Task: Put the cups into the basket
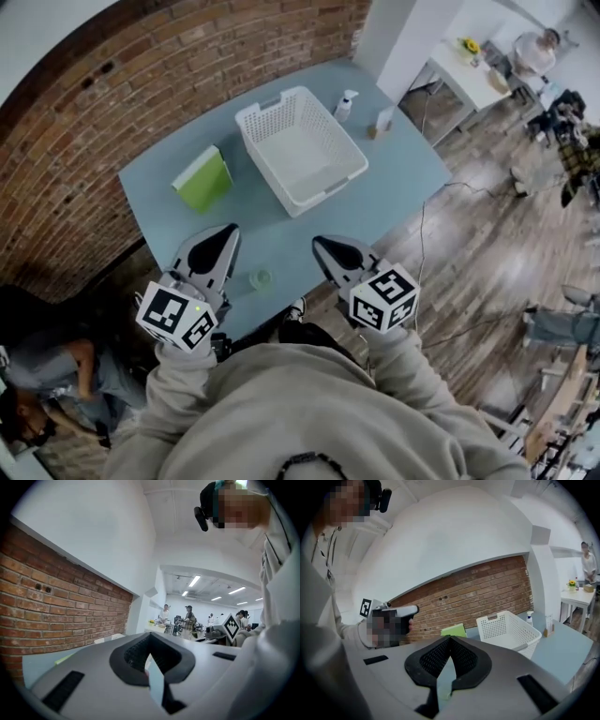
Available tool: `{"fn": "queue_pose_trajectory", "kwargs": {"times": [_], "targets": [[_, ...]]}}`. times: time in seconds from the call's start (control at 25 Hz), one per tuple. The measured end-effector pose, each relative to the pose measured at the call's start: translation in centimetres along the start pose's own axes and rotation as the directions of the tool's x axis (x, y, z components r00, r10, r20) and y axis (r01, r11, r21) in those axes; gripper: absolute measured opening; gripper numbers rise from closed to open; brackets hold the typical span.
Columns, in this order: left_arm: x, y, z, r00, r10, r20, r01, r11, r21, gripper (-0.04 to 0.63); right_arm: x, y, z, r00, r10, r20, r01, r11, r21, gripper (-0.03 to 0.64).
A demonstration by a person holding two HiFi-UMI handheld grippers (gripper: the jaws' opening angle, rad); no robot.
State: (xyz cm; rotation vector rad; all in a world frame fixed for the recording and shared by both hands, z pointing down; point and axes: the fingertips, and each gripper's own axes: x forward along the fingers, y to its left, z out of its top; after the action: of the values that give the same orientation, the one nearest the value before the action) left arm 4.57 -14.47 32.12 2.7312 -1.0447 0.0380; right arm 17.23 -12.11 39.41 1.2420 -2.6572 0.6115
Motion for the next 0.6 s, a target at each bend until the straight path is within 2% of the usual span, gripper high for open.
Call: {"fn": "queue_pose_trajectory", "kwargs": {"times": [0.28, 0.6], "targets": [[-0.6, 1.9, -0.3, 0.996, 0.087, -0.02, -0.087, 0.996, -0.023, -0.003, 3.3, 0.1, 0.0, 0.995, 0.097, -0.02, -0.097, 0.995, 0.006, 0.011], [0.2, 3.9, -0.3, 0.997, 0.078, -0.029, -0.079, 0.996, -0.03, -0.003, 5.5, 1.2, 1.8, 0.993, 0.113, -0.031, -0.113, 0.993, -0.019, 0.011]]}}
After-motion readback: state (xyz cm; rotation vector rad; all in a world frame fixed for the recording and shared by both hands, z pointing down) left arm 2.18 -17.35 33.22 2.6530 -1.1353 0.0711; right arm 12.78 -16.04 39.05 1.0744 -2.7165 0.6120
